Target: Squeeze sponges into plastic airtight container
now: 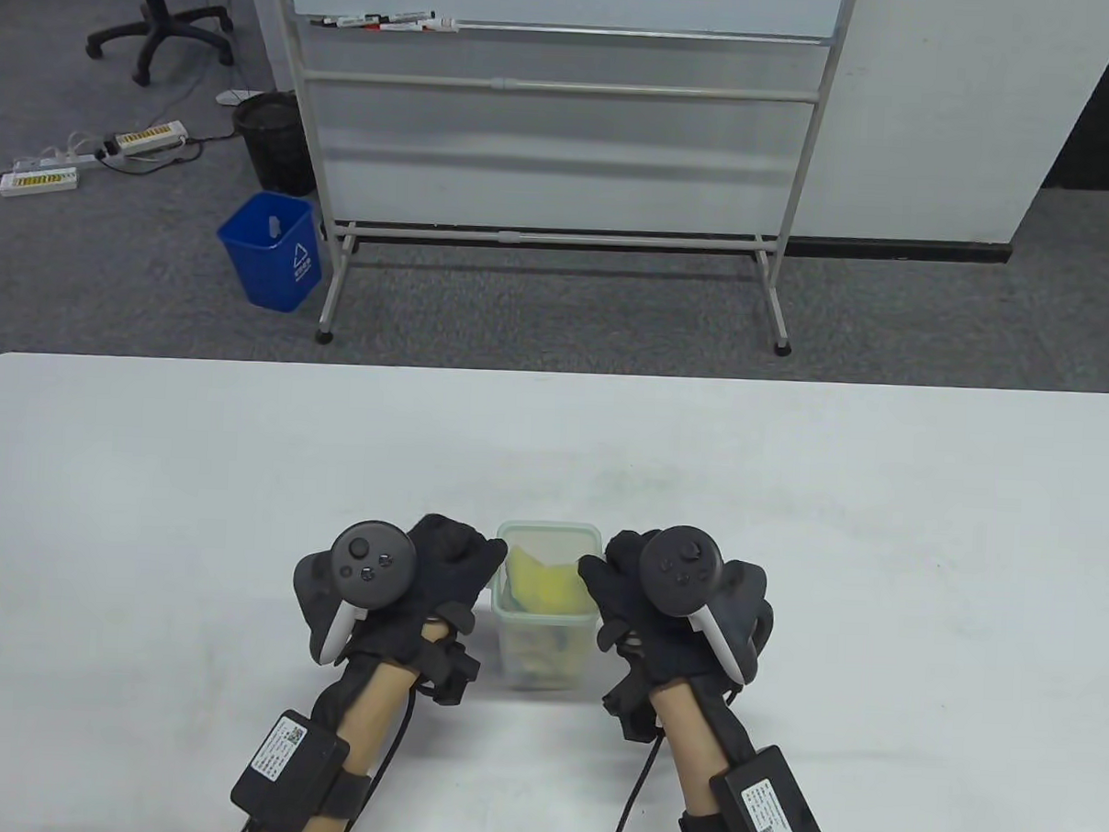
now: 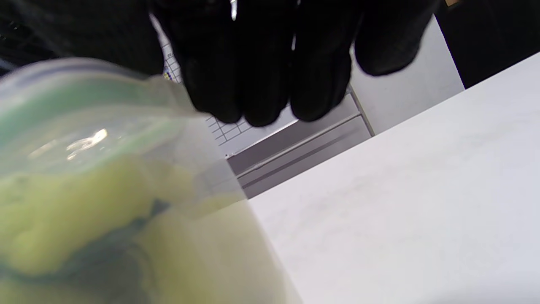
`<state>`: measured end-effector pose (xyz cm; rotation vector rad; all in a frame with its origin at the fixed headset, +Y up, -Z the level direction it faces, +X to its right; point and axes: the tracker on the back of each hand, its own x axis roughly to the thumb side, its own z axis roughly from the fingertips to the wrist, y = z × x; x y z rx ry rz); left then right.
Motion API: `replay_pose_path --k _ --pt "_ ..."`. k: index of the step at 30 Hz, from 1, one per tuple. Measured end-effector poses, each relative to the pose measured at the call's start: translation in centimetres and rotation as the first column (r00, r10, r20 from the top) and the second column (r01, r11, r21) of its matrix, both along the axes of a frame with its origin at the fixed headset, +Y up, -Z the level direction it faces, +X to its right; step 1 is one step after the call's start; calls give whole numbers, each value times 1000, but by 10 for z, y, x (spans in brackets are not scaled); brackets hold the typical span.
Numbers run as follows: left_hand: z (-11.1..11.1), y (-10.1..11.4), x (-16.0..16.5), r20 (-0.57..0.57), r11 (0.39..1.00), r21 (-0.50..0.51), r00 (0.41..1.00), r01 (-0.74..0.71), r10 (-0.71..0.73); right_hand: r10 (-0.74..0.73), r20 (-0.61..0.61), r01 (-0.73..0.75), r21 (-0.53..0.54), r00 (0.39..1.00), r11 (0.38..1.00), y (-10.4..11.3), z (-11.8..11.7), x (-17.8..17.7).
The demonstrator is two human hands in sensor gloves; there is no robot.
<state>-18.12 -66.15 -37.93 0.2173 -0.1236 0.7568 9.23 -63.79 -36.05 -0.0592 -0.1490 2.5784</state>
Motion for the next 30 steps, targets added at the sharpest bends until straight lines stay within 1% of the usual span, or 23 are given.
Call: replay_pose_path --k 6,10,13,16,22,26,28,30 --pt "-1 -1 -1 9 998 -35 999 -48 48 -64 -9 64 9 998 998 -2 -1 2" --pt "0 -1 0 5 998 -30 999 -51 51 -59 -3 59 28 998 998 -3 -1 2" --pt "-1 -2 0 6 999 -29 1000 -27 27 -60 5 60 33 998 998 -3 -1 2" --pt "-1 -3 0 14 999 -40 1000 -21 22 -28 17 27 26 999 999 -2 0 0" --pt "1 -2 1 -5 1000 -6 1000 26 -26 56 47 -58 44 997 997 0 4 -4" --pt "5 2 -2 -26 1000 16 999 26 -26 47 73 -51 64 996 997 1 5 -1" --pt "7 6 -5 -43 997 38 997 63 -61 46 85 -53 82 995 995 2 6 3" --pt "9 9 -7 -28 991 63 993 118 -116 53 84 -62 113 995 992 1 6 8"
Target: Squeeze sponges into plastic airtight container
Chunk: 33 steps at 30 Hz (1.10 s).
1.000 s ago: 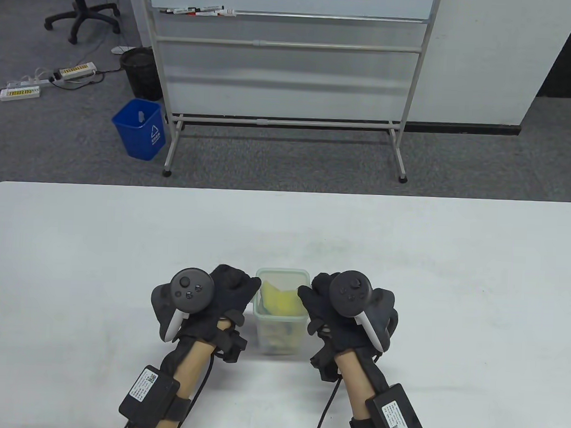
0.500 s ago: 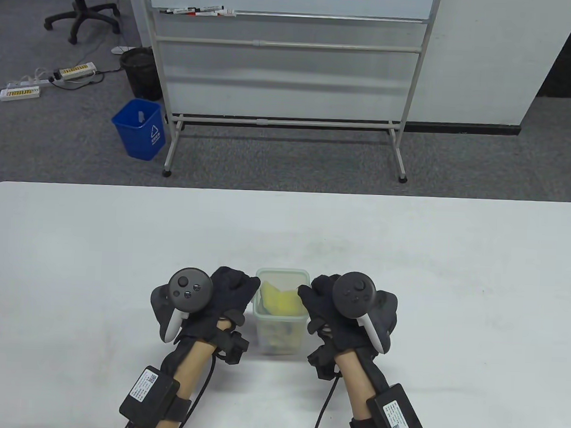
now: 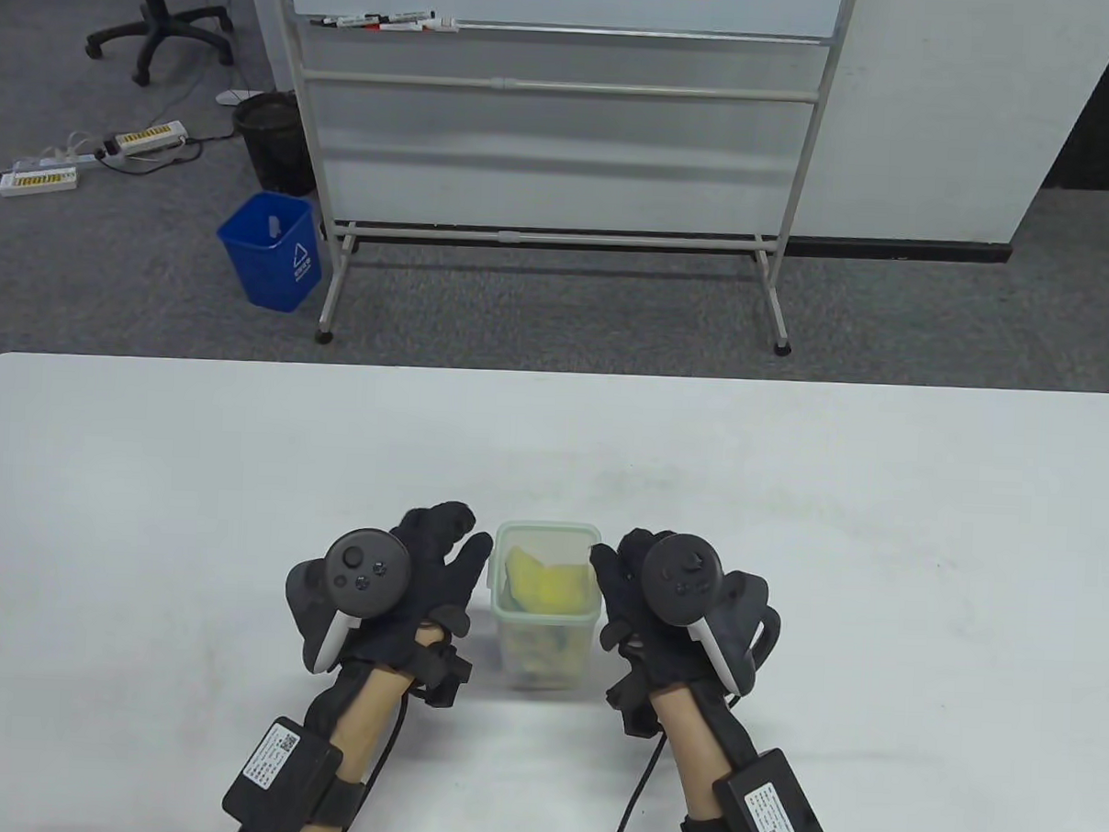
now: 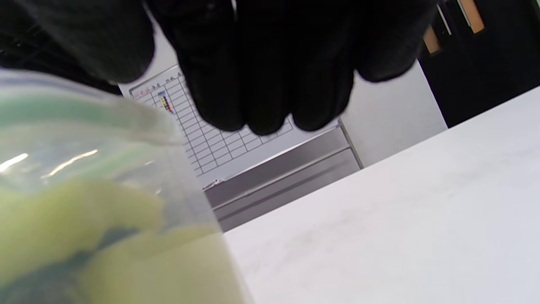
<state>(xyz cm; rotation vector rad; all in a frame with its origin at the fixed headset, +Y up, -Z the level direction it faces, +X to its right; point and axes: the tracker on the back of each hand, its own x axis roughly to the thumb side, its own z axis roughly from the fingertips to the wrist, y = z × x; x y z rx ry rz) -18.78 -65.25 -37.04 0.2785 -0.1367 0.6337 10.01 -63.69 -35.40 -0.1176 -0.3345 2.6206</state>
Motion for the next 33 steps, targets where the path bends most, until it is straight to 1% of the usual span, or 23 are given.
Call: replay_pose_path --k 2,3,5,9,10,12,15,19,20,22,23,28,30,33 --pt "1 1 1 26 998 0 998 64 -64 7 -8 -7 20 1000 1000 -3 0 5" --pt "2 0 2 44 991 -10 990 137 -136 14 -17 -13 24 1000 1000 -8 1 8" --pt "2 -2 2 51 980 -13 979 198 -197 32 -37 -31 37 999 999 -16 3 13" --pt "2 -5 -5 76 976 -51 976 210 -206 122 -66 -118 63 990 991 -33 8 29" --pt "3 -5 -8 75 975 -52 974 217 -213 138 -106 -130 80 985 988 -38 9 33" --pt "6 -7 -13 64 970 -52 970 236 -232 166 -136 -157 80 977 984 -45 12 39" --pt "11 -15 -20 55 965 -47 966 257 -254 200 -128 -190 86 971 978 -53 16 45" --pt "18 -37 -23 37 955 -36 955 295 -294 217 -136 -210 59 967 976 -63 16 46" --pt "19 -44 -23 50 945 -45 945 325 -323 230 -138 -224 61 963 973 -65 16 45" --pt "22 -48 -24 79 925 -69 926 374 -369 249 -141 -243 59 958 968 -68 17 44" --pt "25 -50 -25 84 919 -52 919 391 -386 261 -143 -255 58 955 965 -70 18 42" --pt "30 -52 -21 130 883 -74 882 464 -453 298 -162 -294 44 941 955 -77 17 39" --pt "31 -53 -18 147 856 -92 857 509 -494 313 -168 -311 37 935 950 -81 16 38" --pt "30 -53 -16 141 835 -91 837 542 -528 333 -173 -334 23 927 942 -83 15 38"
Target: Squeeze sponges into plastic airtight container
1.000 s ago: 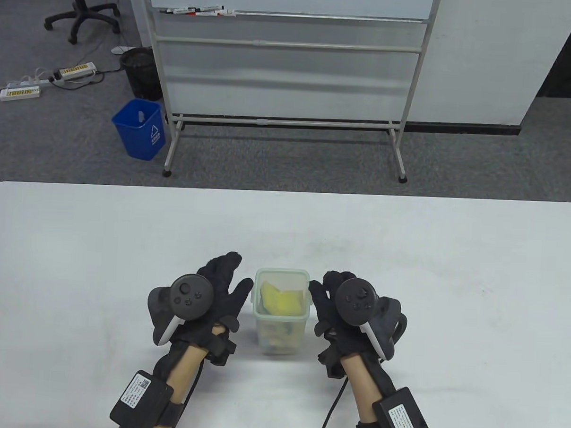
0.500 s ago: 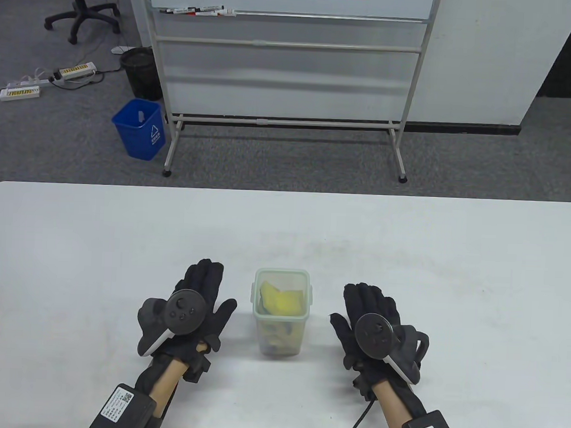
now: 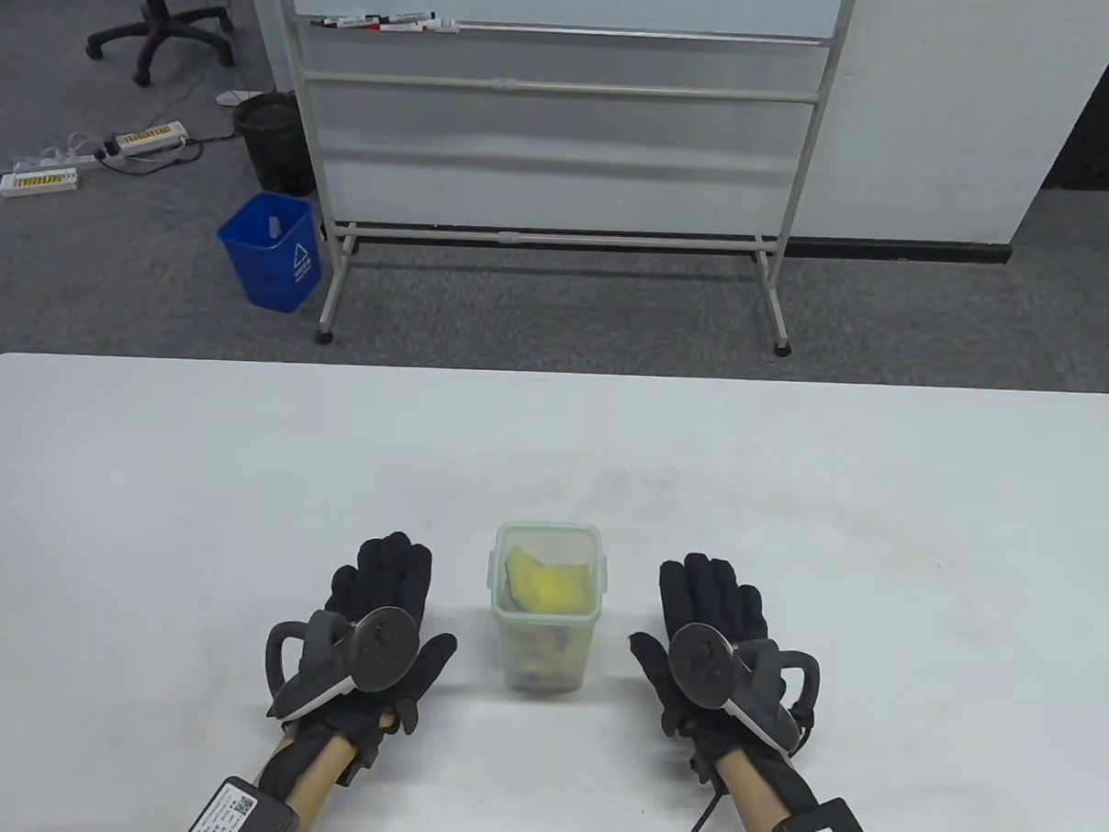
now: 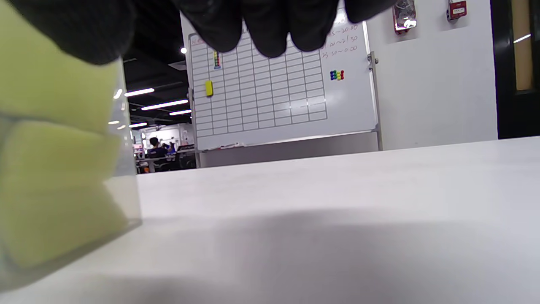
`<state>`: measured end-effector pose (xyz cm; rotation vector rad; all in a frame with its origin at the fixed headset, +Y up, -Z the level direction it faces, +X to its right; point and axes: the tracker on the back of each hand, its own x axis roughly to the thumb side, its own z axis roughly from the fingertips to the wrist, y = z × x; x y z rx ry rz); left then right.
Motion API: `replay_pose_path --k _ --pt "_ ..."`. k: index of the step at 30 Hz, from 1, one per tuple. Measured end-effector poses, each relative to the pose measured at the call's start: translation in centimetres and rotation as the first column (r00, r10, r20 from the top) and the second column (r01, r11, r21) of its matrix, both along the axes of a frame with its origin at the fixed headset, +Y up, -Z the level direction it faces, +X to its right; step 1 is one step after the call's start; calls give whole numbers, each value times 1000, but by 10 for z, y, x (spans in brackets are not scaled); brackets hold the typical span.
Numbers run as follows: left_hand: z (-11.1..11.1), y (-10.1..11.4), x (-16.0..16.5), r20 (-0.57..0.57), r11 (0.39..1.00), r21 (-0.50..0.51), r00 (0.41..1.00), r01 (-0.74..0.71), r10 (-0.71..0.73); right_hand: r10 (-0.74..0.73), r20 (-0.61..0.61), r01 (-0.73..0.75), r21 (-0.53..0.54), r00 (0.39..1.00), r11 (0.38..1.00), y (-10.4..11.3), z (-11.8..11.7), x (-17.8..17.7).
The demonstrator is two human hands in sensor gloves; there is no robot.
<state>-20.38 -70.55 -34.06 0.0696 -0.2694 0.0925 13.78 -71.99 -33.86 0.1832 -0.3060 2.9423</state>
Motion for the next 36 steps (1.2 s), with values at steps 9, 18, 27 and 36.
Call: replay_pose_path --k 9,18,27,36 --pt "-3 -3 6 0 999 -20 999 36 -36 23 2 -23 -23 1000 999 -2 1 1" --pt "-3 -2 7 -6 999 -11 999 44 -44 36 -5 -36 -29 999 999 -2 3 -1" --pt "-2 -2 8 -7 998 17 998 57 -57 39 3 -39 -28 999 999 -2 3 0" --pt "-2 -2 7 -16 998 19 998 58 -58 49 6 -48 -37 999 998 -2 4 -1"
